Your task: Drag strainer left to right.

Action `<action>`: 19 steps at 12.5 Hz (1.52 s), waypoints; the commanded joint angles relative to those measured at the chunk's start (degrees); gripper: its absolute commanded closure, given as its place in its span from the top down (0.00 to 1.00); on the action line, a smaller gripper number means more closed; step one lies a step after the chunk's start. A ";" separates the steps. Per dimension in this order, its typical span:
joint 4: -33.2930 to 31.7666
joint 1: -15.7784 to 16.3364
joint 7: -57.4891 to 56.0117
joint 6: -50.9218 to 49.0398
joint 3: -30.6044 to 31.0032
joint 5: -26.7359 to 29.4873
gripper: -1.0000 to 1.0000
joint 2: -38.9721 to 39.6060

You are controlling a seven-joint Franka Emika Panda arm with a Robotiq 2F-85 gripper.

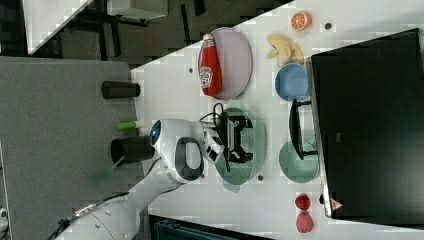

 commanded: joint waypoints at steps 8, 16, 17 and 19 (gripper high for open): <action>0.00 -0.06 -10.05 1.38 -4.35 1.22 1.00 -2.22; -1.83 -0.04 -41.15 -20.67 0.31 14.62 1.00 -32.36; -0.92 -0.04 -45.25 -26.06 -0.01 17.78 1.00 -36.86; 2.72 -0.05 -54.33 -35.59 -0.39 18.54 1.00 -43.90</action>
